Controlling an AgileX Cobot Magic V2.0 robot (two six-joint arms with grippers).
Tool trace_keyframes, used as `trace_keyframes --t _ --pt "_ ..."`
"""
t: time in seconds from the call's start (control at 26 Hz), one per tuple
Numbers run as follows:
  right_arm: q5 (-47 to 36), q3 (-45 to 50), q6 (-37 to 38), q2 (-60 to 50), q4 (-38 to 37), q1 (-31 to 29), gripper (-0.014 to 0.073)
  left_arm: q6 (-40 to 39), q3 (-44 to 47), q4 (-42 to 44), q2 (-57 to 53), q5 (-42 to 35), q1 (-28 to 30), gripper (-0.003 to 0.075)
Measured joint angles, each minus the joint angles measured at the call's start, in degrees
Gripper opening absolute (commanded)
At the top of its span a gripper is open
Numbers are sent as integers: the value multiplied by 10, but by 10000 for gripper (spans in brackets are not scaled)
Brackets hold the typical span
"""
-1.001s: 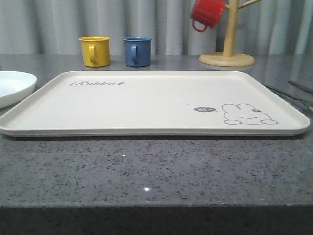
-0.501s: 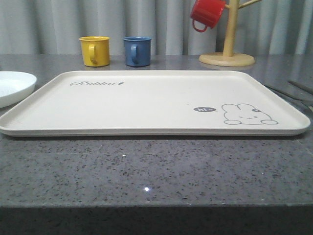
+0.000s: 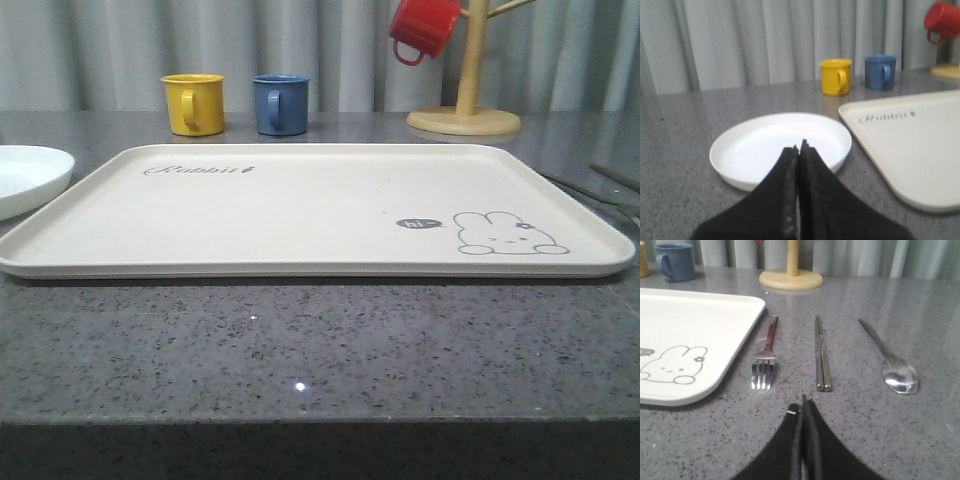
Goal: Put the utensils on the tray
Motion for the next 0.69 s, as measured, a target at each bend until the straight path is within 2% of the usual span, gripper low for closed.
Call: trace_keyframes --t 0.19,0.31,0.54,0.69 --pt "0 -52 0 0 20 0 -118 0 -47 -15 0 -17 0 -19" --pt "20 -131 0 6 43 0 -116 0 -121 -1 8 9 0 -18" --pt "47 -264 0 155 49 0 -108 0 -250 36 124 109 0 -19" --pt "57 -308 0 256 49 0 -108 0 -283 38 189 125 0 -19"
